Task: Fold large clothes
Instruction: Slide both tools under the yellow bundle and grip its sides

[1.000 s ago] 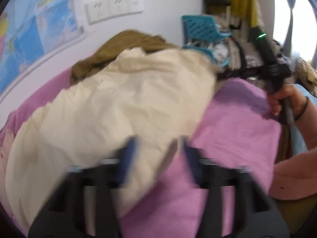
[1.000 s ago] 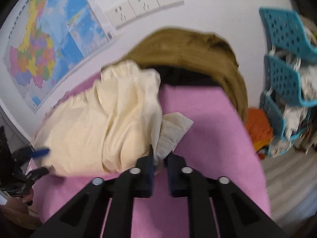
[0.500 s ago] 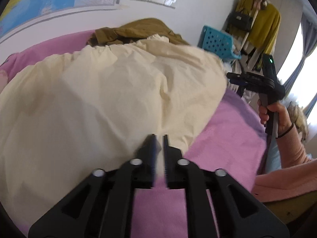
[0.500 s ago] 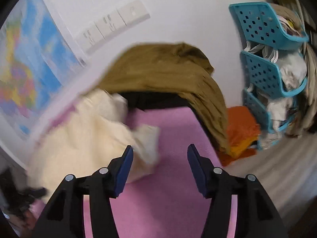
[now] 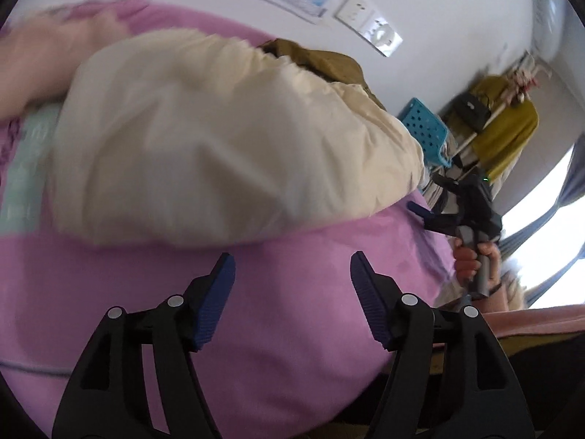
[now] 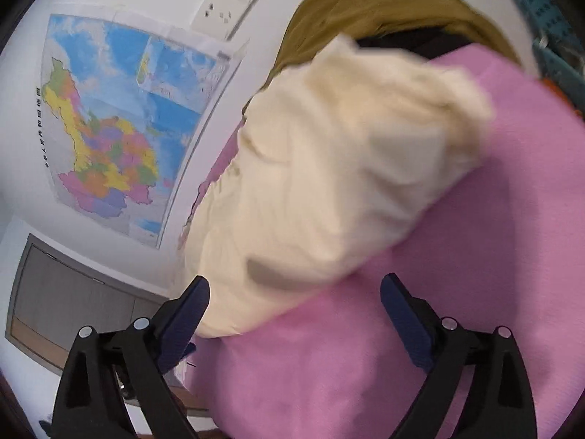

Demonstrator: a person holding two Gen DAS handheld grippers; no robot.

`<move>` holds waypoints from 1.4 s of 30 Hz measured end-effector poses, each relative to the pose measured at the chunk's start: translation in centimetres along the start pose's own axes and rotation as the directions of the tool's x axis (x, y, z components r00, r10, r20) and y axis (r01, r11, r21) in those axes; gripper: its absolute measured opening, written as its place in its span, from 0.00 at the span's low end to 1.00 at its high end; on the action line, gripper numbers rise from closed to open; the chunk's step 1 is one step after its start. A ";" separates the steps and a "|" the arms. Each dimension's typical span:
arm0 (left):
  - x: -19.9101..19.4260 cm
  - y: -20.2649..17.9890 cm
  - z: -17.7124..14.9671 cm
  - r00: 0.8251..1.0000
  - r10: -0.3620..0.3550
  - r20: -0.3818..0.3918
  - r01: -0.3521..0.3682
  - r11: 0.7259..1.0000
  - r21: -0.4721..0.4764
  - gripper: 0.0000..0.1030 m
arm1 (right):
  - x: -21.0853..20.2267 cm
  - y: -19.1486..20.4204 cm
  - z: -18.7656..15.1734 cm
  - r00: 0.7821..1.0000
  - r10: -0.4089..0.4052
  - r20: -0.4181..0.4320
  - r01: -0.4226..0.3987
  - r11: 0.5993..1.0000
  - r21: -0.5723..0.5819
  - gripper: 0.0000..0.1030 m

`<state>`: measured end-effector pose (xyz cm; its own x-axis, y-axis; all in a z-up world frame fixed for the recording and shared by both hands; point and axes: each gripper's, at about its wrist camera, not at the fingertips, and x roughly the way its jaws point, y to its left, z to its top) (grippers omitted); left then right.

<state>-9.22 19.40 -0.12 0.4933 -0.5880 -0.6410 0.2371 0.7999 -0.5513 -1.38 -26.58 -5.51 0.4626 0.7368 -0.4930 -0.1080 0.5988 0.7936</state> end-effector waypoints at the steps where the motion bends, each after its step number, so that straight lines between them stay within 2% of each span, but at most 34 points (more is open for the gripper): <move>1: -0.2 0.3 -0.4 1.000 -0.008 -0.004 0.008 1.000 -0.021 0.66 | 0.7 0.6 0.1 0.999 -0.042 0.000 0.042 0.999 -0.023 0.93; 2: -0.1 0.6 -0.6 1.000 -0.025 -0.010 0.024 0.999 -0.044 0.68 | 1.5 1.2 0.4 0.997 -0.080 0.001 0.080 0.996 -0.036 0.95; 5: 1.2 1.3 -0.3 0.997 -0.076 -0.026 0.073 0.992 -0.103 0.70 | 4.1 2.8 1.0 0.997 -0.075 -0.011 0.075 0.996 -0.045 0.95; 7: 2.6 2.1 -0.1 0.990 -0.135 -0.044 0.126 0.979 -0.163 0.74 | 5.2 3.5 1.3 0.995 -0.095 -0.004 0.095 0.993 -0.064 0.95; 8: 3.5 2.5 0.2 0.986 -0.157 -0.050 0.144 0.970 -0.198 0.72 | 5.7 3.9 1.4 0.994 -0.113 0.011 0.113 0.991 -0.069 0.95; 11: 4.7 1.9 1.4 0.988 -0.150 -0.028 0.143 0.973 -0.179 0.78 | 6.0 3.7 1.9 0.993 -0.109 0.043 0.111 0.992 -0.052 0.95; 15: 5.8 1.8 2.8 0.990 -0.141 0.026 0.143 0.963 -0.229 0.86 | 6.3 3.5 2.6 0.993 -0.093 0.066 0.095 0.995 -0.016 0.95; 18: 6.2 2.4 3.9 0.990 -0.112 0.080 0.131 0.941 -0.312 0.88 | 6.6 3.4 3.0 0.991 -0.097 0.090 0.097 0.995 0.001 0.95; 21: 6.2 3.2 4.5 0.985 -0.098 0.142 0.147 0.906 -0.397 0.88 | 7.1 3.7 3.2 0.984 -0.133 0.116 0.135 0.991 -0.016 0.95; 23: 6.3 3.0 4.6 0.984 -0.078 0.160 0.139 0.898 -0.418 0.87 | 7.7 4.0 3.3 0.976 -0.165 0.144 0.170 0.985 -0.021 0.95; 27: 7.1 1.6 4.8 0.991 0.019 0.134 0.036 0.916 -0.399 0.87 | 8.7 4.4 3.4 0.957 -0.206 0.205 0.214 0.977 -0.018 0.96; 30: 7.0 0.8 4.7 0.989 0.072 0.125 -0.021 0.928 -0.372 0.83 | 8.8 4.3 3.7 0.958 -0.196 0.208 0.202 0.979 -0.008 0.95; 36: 6.7 1.7 4.7 0.989 0.092 0.117 -0.045 0.933 -0.356 0.83 | 8.6 4.2 4.1 0.966 -0.182 0.186 0.190 0.981 -0.030 0.88; 40: 7.0 2.0 4.9 0.991 0.062 0.122 -0.015 0.935 -0.355 0.89 | 9.1 4.1 4.5 0.969 -0.158 0.187 0.166 0.986 -0.024 0.95; 42: 7.2 1.7 5.1 0.991 0.059 0.118 -0.015 0.938 -0.346 0.91 | 9.5 4.2 4.6 0.963 -0.187 0.196 0.194 0.981 -0.018 0.96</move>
<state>-0.99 17.12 -2.97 0.6014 -0.5217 -0.6051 -0.0747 0.7173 -0.6927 6.59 -18.44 -5.21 0.6382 0.5357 -0.5530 -0.0318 0.7360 0.6763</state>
